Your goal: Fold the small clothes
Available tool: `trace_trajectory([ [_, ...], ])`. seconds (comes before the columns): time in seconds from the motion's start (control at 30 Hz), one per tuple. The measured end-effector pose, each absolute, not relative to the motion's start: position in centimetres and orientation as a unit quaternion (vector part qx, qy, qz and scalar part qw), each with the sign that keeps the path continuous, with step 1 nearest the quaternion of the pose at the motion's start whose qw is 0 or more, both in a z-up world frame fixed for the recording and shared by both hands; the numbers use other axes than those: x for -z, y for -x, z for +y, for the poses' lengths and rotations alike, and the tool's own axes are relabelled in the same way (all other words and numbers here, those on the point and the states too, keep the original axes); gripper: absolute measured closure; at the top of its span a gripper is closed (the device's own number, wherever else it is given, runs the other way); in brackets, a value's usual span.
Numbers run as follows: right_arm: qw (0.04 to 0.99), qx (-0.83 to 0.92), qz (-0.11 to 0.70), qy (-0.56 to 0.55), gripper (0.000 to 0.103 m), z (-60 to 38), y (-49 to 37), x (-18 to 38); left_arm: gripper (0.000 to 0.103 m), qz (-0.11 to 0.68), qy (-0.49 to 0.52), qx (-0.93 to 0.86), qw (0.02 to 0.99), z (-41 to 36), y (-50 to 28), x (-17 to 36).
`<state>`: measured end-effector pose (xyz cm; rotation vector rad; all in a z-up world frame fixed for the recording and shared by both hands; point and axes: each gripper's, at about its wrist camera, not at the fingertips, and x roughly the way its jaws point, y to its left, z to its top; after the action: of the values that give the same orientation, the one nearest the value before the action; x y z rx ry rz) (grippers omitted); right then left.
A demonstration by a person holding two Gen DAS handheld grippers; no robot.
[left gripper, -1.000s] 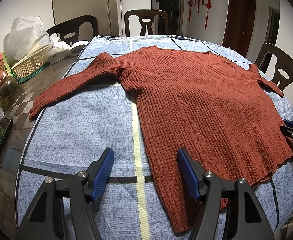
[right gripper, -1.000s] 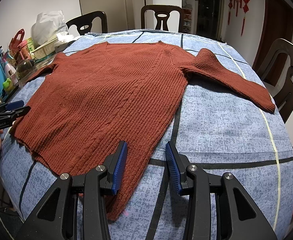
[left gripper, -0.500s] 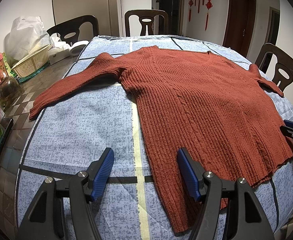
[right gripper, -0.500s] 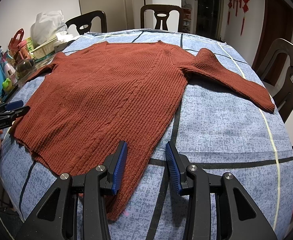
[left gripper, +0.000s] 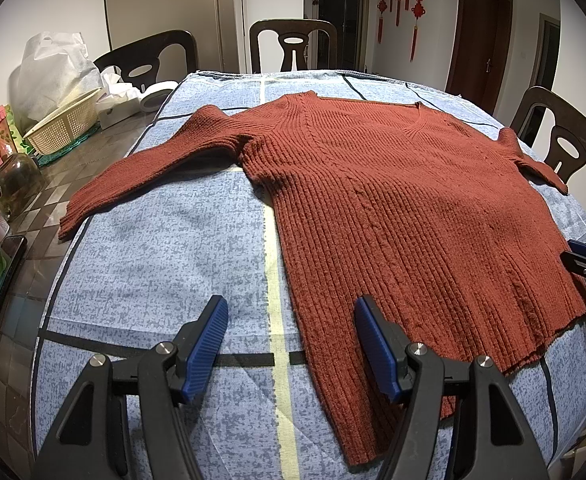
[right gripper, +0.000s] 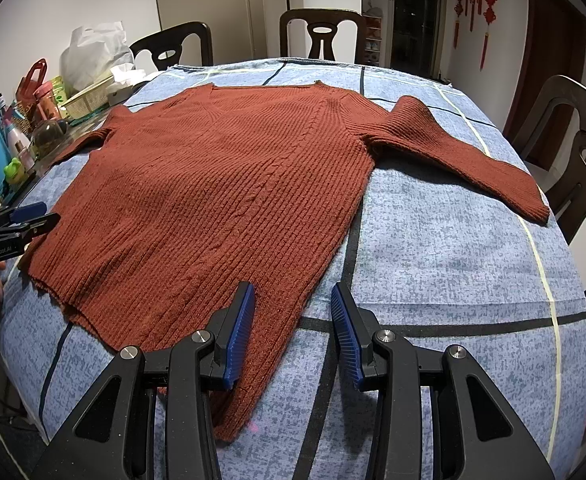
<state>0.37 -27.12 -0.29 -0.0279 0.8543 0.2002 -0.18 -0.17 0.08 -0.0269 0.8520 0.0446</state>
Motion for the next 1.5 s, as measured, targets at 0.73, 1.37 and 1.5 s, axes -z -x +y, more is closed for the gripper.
trace_trajectory([
  [0.73,0.904,-0.092,0.417,0.02,0.062,-26.93,-0.44,0.2,0.034,0.413,0.013,-0.022,0.91,-0.19,0.21,-0.05],
  [1.37,0.902,-0.088,0.422,0.017,0.062,-26.76,-0.4,-0.02,0.034,0.414,0.015,-0.027,0.91,0.03,0.21,-0.16],
  [1.5,0.902,-0.086,0.423,0.022,0.062,-26.62,-0.42,-0.15,0.034,0.415,0.014,-0.028,0.909,-0.01,0.16,-0.17],
])
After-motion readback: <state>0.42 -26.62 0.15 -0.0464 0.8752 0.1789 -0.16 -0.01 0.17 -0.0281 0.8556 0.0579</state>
